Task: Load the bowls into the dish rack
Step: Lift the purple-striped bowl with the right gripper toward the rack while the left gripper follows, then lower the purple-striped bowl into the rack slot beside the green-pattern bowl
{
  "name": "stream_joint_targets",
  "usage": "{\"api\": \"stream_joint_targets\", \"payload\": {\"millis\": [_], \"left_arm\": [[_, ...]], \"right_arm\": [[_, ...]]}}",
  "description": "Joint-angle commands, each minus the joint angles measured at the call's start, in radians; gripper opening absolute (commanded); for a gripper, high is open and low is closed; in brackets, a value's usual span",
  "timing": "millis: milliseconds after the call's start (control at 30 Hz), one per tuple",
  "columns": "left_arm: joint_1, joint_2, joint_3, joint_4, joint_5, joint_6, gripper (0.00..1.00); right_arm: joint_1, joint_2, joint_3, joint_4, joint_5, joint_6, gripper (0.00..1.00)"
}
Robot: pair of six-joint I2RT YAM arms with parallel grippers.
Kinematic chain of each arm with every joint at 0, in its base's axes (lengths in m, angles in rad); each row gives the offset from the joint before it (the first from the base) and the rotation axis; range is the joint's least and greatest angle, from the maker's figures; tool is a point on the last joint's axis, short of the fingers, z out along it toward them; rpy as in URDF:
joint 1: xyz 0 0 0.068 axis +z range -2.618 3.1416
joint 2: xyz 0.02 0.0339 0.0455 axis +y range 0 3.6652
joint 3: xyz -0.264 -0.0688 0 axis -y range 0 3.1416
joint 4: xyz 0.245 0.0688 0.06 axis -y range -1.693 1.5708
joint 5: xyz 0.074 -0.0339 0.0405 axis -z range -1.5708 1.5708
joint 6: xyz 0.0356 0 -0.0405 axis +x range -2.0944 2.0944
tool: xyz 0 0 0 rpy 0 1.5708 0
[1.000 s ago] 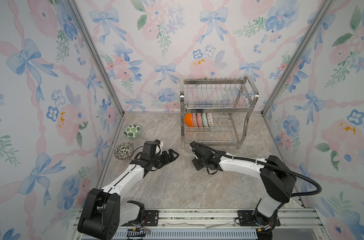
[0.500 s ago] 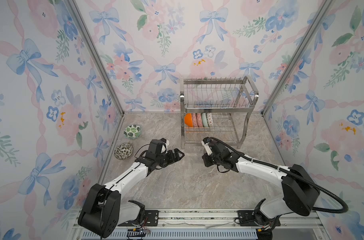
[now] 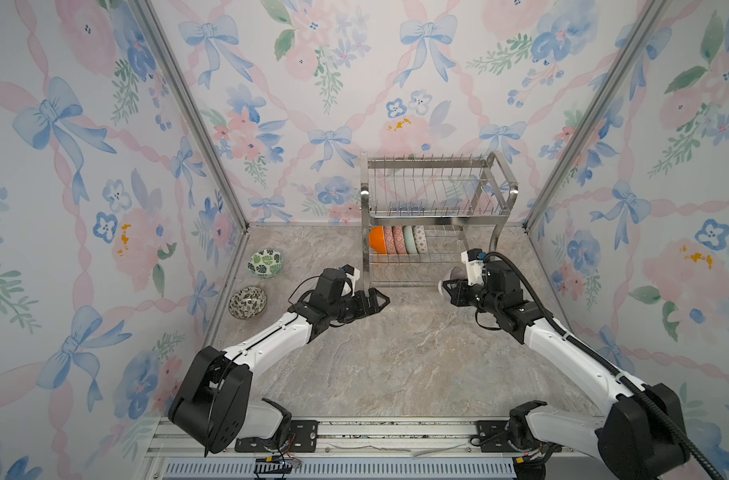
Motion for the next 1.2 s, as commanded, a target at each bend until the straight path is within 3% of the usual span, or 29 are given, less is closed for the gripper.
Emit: {"api": "stream_joint_targets", "payload": {"millis": [0,333,767,1167], "left_arm": [[-0.039,0.040,0.051,0.081,-0.003,-0.018,0.98],[-0.156,0.126,0.156,0.166,-0.116,0.058,0.98],[-0.162,0.234,0.344,0.056,-0.298,0.244,0.98],[-0.164,0.309,0.432,0.009,-0.368,0.317,0.98]], "right_arm": [[-0.035,0.022,-0.007,0.176,-0.096,0.086,0.00],[-0.060,0.245,0.074,0.459,-0.072,0.196,0.00],[-0.112,0.447,0.147,0.742,-0.086,0.336,0.00],[-0.144,0.688,0.275,0.951,-0.100,0.470,0.00]]}}
